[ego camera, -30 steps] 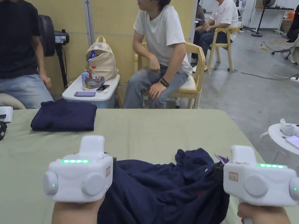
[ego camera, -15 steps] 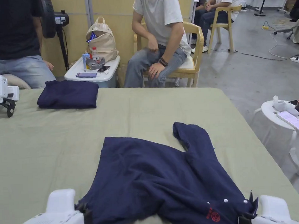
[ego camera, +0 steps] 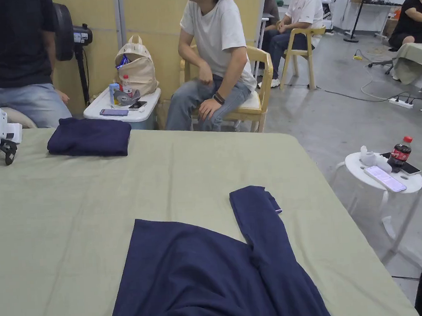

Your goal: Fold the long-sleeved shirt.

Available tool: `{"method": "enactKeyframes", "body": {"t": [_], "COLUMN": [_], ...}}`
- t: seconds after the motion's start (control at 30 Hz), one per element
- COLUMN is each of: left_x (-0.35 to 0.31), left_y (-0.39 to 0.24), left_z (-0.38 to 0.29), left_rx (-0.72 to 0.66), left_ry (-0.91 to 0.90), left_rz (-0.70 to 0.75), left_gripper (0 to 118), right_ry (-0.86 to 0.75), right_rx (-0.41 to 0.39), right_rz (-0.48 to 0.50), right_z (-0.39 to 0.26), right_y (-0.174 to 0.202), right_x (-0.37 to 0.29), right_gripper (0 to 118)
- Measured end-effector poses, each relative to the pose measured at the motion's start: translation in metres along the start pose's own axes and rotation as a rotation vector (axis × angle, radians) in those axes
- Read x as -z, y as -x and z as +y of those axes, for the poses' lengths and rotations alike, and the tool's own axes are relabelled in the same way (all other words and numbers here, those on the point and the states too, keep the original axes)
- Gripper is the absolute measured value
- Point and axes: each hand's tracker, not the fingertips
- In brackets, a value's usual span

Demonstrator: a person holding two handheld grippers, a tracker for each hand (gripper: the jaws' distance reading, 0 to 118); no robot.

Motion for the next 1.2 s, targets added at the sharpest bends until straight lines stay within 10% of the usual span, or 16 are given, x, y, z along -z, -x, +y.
{"method": "enactKeyframes", "body": {"t": [0.03,0.13,0.23,0.4,0.5,0.63,0.67,0.73,1.2], "left_x": [-0.007,-0.038,-0.073,-0.092,-0.096,-0.097,-0.097,-0.096,-0.039], "left_y": [-0.001,-0.004,-0.01,-0.026,-0.042,-0.05,-0.048,-0.047,-0.05], "left_z": [0.006,0.025,0.034,0.024,0.004,-0.004,-0.004,-0.003,0.039], "left_rx": [0.001,0.033,0.026,-0.036,0.045,0.014,0.0,-0.02,0.031], "left_ry": [-0.026,-0.099,-0.187,-0.183,-0.254,-0.253,-0.241,-0.197,-0.193], "left_rz": [-0.001,0.004,-0.042,-0.158,-0.12,-0.101,-0.117,-0.207,-0.081], "left_gripper": [6,25,115,106,65,16,5,2,0], "right_ry": [-0.047,-0.187,-0.35,-0.447,-0.456,-0.464,-0.464,-0.485,-0.4], "right_rx": [0.014,-0.025,-0.066,-0.121,-0.166,-0.195,-0.193,-0.209,-0.124], "right_rz": [0.017,0.066,0.035,0.004,0.003,0.036,0.035,0.004,0.128], "right_z": [0.002,0.007,0.004,-0.026,-0.049,-0.067,-0.069,-0.075,0.054], "right_y": [-0.001,-0.003,0.007,0.044,0.055,0.062,0.062,0.066,0.012], "right_x": [-0.011,-0.05,-0.103,-0.121,-0.108,-0.104,-0.103,-0.106,-0.046], "right_gripper": [31,118,114,108,73,55,32,2,1]}}
